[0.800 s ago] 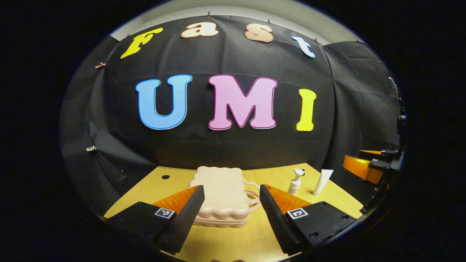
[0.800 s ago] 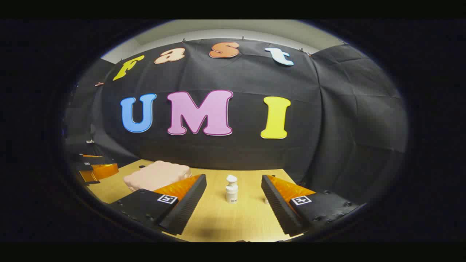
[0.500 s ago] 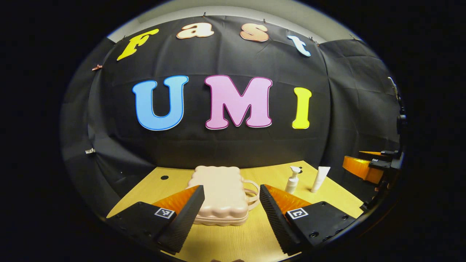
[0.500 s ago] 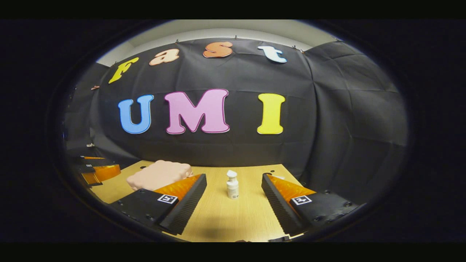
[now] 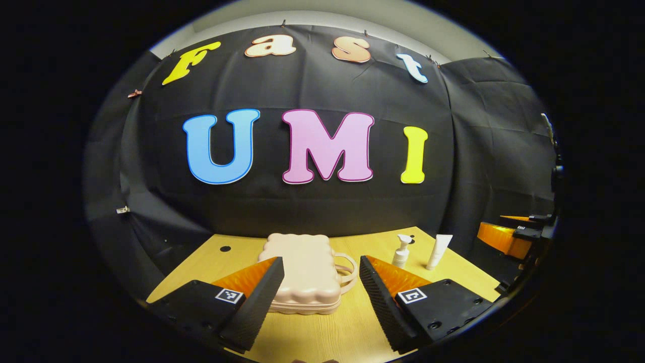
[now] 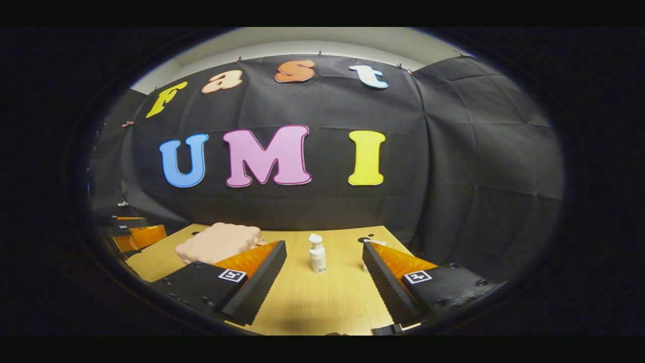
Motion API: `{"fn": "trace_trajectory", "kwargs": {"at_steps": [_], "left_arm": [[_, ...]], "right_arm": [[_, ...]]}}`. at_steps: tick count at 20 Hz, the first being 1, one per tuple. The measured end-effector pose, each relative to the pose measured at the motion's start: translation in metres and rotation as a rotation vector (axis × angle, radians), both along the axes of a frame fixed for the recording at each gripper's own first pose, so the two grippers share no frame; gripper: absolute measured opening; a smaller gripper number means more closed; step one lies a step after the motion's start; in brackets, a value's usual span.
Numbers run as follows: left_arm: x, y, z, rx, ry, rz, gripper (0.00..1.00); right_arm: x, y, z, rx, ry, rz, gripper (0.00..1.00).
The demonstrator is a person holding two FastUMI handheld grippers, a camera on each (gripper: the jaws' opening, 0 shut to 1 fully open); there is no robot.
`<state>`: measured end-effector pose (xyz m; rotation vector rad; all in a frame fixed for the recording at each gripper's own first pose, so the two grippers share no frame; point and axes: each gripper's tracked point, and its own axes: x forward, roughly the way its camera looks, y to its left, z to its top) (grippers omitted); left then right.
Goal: First open the suitcase, pack the skin care products into it, and then close the suitcase.
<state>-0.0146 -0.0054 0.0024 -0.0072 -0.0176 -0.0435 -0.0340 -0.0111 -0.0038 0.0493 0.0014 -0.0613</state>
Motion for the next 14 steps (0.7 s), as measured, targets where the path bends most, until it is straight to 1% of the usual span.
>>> {"fn": "trace_trajectory", "kwargs": {"at_steps": [4, 7, 10, 14], "left_arm": [[0.003, -0.001, -0.007, -0.015, 0.021, -0.006, 0.95], [0.012, -0.014, -0.003, 0.020, -0.002, -0.035, 0.95], [0.039, -0.039, -0.007, 0.071, 0.005, -0.080, 0.95], [0.095, -0.076, -0.021, 0.119, 0.033, -0.121, 0.95]], "right_arm": [[-0.001, -0.002, 0.000, 0.003, -0.002, -0.007, 0.97], [-0.002, -0.007, -0.001, 0.006, 0.004, -0.018, 0.97], [0.000, -0.012, -0.004, 0.009, 0.019, -0.019, 0.97], [0.008, -0.031, -0.010, -0.011, 0.031, -0.035, 0.97]]}}
